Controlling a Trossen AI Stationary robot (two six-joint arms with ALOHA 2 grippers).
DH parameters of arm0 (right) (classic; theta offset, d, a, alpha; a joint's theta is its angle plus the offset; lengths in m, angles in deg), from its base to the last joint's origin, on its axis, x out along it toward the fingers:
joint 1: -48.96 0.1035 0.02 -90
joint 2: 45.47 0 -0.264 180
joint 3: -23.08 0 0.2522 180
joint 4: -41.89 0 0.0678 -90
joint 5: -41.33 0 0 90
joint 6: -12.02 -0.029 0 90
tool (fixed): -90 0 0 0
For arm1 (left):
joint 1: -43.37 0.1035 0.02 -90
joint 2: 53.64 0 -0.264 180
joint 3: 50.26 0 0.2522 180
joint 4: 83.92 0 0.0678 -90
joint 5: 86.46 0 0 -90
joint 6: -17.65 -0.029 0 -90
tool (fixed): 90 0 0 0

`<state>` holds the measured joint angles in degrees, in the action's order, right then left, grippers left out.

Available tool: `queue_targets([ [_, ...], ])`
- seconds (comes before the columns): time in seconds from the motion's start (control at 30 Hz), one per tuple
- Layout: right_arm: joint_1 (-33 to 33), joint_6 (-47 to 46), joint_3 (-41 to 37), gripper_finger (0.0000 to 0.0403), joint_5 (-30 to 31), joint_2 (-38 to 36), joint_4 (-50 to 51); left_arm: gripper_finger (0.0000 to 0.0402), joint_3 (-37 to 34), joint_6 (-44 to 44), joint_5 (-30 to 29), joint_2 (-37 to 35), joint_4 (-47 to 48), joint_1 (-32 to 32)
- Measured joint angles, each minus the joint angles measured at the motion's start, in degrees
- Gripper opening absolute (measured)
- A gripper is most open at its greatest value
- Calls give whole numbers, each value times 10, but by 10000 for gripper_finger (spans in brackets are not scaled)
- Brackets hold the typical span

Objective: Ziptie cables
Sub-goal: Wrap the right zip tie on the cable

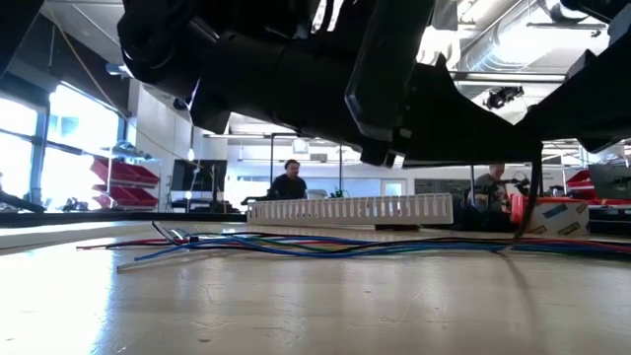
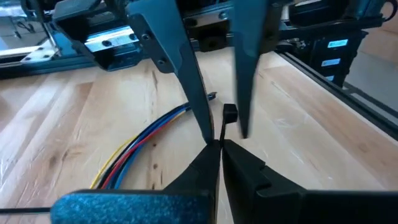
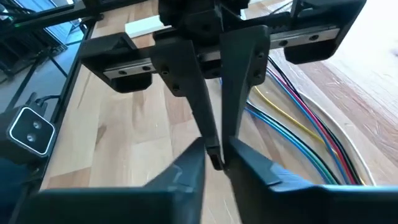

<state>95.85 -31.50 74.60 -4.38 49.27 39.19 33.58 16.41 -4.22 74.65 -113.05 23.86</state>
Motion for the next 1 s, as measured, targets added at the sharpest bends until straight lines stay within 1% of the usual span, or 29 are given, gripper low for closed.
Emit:
queue_targets([
  [0.13,0,4,0,126,0,0,-1,0,0,1,2,0,-1,0],
  [0.2,0,9,0,152,0,-1,0,0,0,2,2,0,-3,0],
  [0.3,0,15,0,177,1,-10,1,0,0,1,2,-1,-6,0],
  [0.37,0,20,0,183,3,-21,3,0,0,2,2,-1,-4,0],
  [0.43,0,22,0,180,2,-35,13,0,0,2,2,-1,-4,0],
  [0.5,0,22,0,168,2,-48,19,0,0,2,2,-1,-4,0],
  [0.67,0,22,0,116,-17,-55,33,0,0,2,2,-1,-3,0],
  [0.77,0,26,0,92,-23,-55,39,0,0,2,2,-1,-2,0],
  [0.87,0,32,0,76,-9,-55,33,0,0,2,2,-1,-2,0],
  [1.0,0,31,0,62,-18,-55,33,0,0,2,1,-1,0,0],
])
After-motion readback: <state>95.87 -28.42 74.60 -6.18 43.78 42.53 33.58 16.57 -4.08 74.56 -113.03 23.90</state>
